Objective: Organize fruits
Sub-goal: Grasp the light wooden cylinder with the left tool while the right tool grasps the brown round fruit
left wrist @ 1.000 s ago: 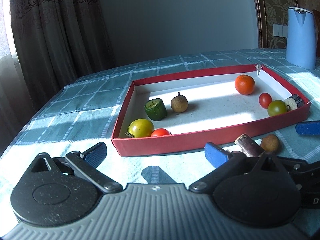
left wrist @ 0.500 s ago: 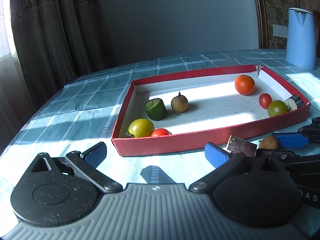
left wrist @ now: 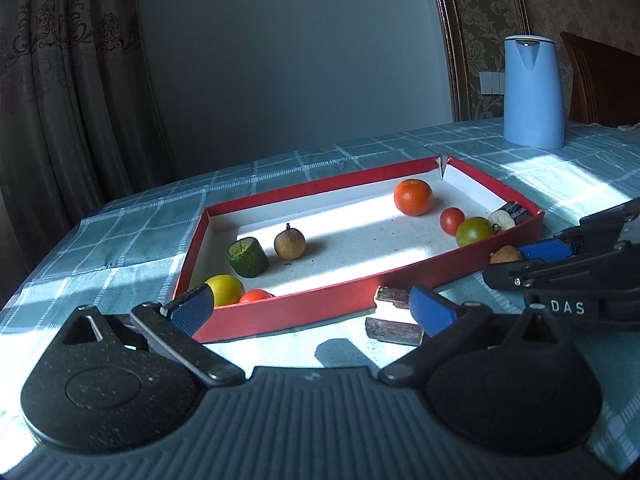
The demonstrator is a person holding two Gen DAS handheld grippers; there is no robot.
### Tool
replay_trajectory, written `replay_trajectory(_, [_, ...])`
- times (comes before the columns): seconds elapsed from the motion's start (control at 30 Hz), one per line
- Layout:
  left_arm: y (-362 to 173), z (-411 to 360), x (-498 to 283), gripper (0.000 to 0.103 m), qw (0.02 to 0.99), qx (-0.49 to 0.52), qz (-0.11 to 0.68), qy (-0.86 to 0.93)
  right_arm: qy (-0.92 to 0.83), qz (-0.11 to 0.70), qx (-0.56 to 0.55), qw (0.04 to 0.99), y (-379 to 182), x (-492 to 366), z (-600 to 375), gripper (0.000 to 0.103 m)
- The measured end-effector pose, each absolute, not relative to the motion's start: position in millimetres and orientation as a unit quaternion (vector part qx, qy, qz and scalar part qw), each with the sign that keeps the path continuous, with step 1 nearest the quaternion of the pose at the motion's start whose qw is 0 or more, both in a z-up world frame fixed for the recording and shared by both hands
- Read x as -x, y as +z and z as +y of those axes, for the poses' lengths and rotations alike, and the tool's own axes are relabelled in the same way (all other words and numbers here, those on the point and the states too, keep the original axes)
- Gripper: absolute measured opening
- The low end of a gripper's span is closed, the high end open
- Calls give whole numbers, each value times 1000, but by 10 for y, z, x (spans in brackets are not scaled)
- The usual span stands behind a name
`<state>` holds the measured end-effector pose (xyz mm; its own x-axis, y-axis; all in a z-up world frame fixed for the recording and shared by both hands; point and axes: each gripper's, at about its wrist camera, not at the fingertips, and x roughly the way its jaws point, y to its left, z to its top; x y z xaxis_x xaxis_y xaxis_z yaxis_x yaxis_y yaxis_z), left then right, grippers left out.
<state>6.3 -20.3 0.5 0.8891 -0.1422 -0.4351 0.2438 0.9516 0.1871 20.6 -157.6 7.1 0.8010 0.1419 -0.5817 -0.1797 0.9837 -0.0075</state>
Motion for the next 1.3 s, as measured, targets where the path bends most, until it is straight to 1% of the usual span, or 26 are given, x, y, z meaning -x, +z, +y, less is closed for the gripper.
replay_trajectory(0.13, [-10,-204,-112,103,961,-109,227,-114,85,304,32,949,64,-193,-1572,26])
replay_trajectory(0.5, [-53,-316,-93,103,950,-134,232,-161,84,314,27,945,30,-227,-1583,26])
replay_trajectory(0.67, [-119,-406,-148,103,942,-166,253,-146,85,321,24,943,10,-245,-1592,25])
replay_trajectory(0.87, [-151,-473,-134,103,940,-193,250,-132,84,321,26,943,5,-245,-1591,25])
replay_trajectory(0.93, [-158,-478,-143,93,939,-195,253,-131,84,321,26,943,5,-244,-1590,25])
replay_trajectory(1.0, [-166,-479,-157,91,937,-196,257,-130,84,321,27,943,5,-243,-1589,25])
replay_trajectory(1.17, [-169,-492,-142,81,936,-200,255,-138,84,321,26,943,8,-242,-1586,25])
replay_trajectory(1.2, [-169,-497,-136,77,936,-201,254,-140,84,321,26,943,9,-241,-1586,25])
replay_trajectory(1.23, [-170,-505,-128,69,935,-203,253,-143,84,321,26,943,11,-241,-1587,25])
replay_trajectory(1.27, [-170,-512,-122,65,935,-205,252,-144,84,321,26,943,11,-242,-1587,25])
replay_trajectory(1.3, [-171,-515,-119,59,934,-206,253,-148,85,320,25,943,14,-240,-1588,25])
